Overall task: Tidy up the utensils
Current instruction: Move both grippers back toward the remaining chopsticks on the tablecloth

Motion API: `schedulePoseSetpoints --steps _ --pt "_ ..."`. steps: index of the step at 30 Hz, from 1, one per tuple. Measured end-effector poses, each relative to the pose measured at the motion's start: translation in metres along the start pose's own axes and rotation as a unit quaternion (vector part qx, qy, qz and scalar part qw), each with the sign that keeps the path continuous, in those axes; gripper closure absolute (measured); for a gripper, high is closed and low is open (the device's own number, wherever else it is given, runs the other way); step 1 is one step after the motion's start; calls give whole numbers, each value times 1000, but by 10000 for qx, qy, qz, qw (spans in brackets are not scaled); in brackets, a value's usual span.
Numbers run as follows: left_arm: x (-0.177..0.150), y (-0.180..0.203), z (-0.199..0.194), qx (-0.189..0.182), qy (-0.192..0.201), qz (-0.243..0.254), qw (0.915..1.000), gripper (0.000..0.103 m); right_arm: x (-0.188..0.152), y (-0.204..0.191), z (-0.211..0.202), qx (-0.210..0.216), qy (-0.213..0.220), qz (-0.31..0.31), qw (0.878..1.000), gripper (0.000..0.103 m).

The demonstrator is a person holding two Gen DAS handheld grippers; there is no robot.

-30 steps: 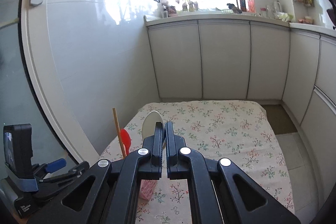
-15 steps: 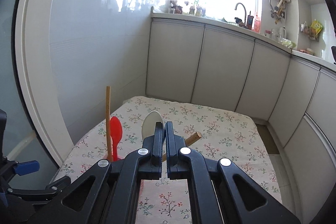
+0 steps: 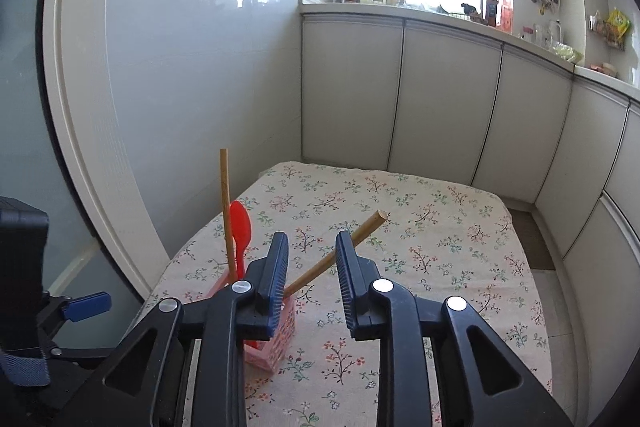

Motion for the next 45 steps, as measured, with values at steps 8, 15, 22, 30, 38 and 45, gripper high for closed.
schedulePoseSetpoints --steps 8,15,22,30,38,45 --pt "-13 18 -4 -513 -248 144 9983 20 -22 37 -47 240 -468 300 9982 49" --pt "-36 49 -2 -757 -617 520 9939 17 -64 93 -61 350 -1383 1078 9839 36" --pt "-64 90 10 -781 -1023 976 9869 15 -112 155 -65 -325 -2234 1694 9594 25" --pt "-90 148 16 -944 -1226 1797 9715 15 -165 203 -64 -685 -3318 2130 9164 25" --pt "-92 190 42 -1050 -1448 2106 9611 15 -186 236 -67 -793 -3594 2471 8964 25" --pt "-83 224 69 -1742 -1666 2130 9469 31 -208 251 -64 -639 -3941 2778 8737 25"
Point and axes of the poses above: each gripper's, at about its wrist camera, not at the fingertips, and z roughly the way its jaws point, y to its right, x to its top, the point moved 3 cm from there along z, roughly the way its jaws point, and after that the axes turned 3 degrees about -y, right-handed, at the moved point
